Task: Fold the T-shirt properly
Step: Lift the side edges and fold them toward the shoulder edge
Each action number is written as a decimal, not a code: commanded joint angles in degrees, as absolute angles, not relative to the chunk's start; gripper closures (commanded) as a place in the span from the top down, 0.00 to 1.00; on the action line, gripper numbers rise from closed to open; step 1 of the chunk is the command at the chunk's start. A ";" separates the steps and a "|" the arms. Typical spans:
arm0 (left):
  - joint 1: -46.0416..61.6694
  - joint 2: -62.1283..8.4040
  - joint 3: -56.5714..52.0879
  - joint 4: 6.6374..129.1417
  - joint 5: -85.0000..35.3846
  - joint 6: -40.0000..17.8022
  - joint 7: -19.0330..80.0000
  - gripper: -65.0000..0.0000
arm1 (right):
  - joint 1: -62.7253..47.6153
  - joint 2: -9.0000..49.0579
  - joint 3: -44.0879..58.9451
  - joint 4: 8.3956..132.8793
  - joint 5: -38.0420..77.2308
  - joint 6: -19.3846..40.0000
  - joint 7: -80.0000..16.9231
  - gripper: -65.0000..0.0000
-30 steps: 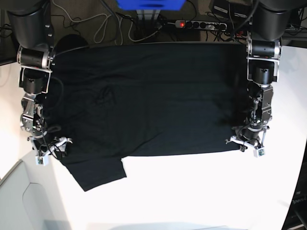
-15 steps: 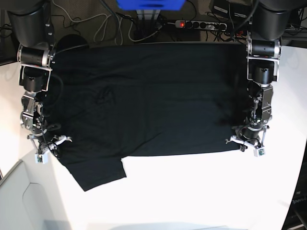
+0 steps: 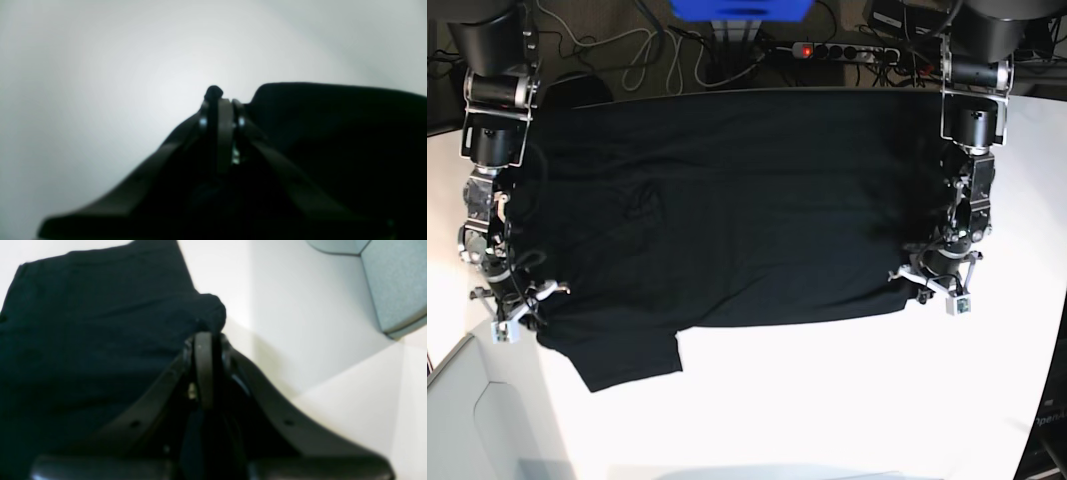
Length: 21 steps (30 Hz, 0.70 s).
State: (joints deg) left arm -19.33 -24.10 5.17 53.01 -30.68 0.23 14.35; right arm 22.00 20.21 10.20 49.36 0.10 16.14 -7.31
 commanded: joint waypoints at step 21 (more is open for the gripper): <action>0.40 -16.40 -24.66 86.99 -30.99 -0.40 31.08 0.00 | -0.48 20.97 23.34 76.88 0.66 15.69 -5.67 0.00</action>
State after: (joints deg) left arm 1.45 -15.44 -24.40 86.04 -30.79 -0.32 32.42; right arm -1.32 19.77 22.72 75.72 0.27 16.23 -7.18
